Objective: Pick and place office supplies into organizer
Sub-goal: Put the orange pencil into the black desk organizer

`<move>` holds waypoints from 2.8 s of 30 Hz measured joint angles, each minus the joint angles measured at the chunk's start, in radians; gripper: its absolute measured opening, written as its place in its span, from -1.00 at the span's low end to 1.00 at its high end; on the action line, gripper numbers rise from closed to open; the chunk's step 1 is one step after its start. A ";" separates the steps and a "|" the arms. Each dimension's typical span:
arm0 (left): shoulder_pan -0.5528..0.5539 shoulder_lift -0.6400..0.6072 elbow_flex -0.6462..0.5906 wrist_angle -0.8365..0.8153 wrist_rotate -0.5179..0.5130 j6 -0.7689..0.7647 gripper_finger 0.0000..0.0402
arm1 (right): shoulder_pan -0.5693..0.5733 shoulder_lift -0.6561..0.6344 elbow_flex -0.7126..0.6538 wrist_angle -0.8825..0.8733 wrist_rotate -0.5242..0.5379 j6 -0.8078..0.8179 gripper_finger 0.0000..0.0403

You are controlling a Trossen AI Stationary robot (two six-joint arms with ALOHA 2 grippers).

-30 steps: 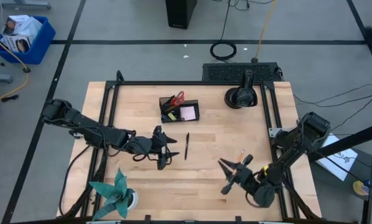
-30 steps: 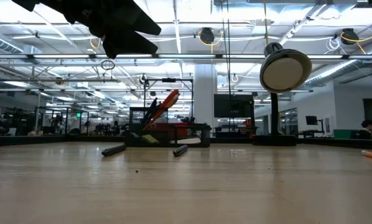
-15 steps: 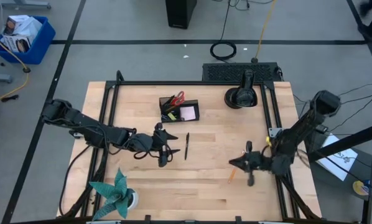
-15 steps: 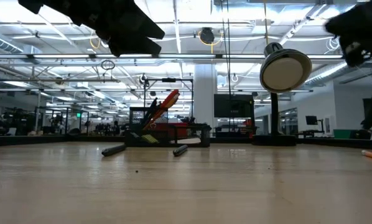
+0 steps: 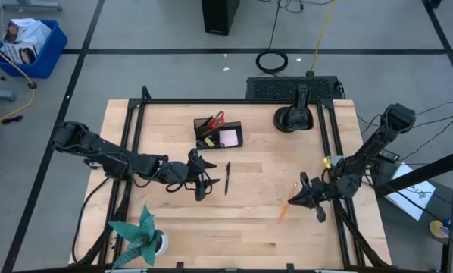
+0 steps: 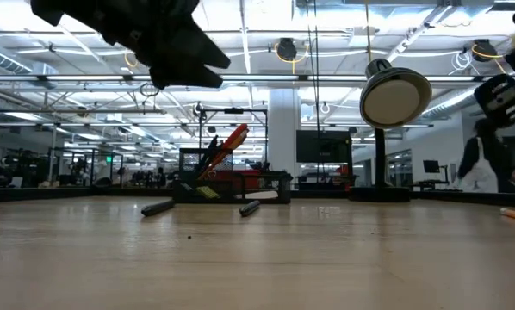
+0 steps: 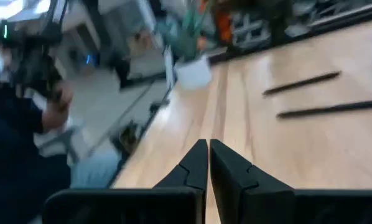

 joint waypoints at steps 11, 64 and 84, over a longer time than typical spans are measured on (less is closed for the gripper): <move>0.001 0.019 0.001 -0.017 0.005 -0.056 0.28 | 0.021 0.171 0.284 -0.006 -0.190 -0.220 -0.98; -0.051 0.018 0.001 0.012 0.144 0.199 0.28 | 0.002 1.262 1.196 -0.020 0.741 0.244 -1.00; -0.050 0.018 0.001 0.071 0.139 0.215 0.28 | 0.021 1.361 1.200 -0.117 0.957 0.335 -1.00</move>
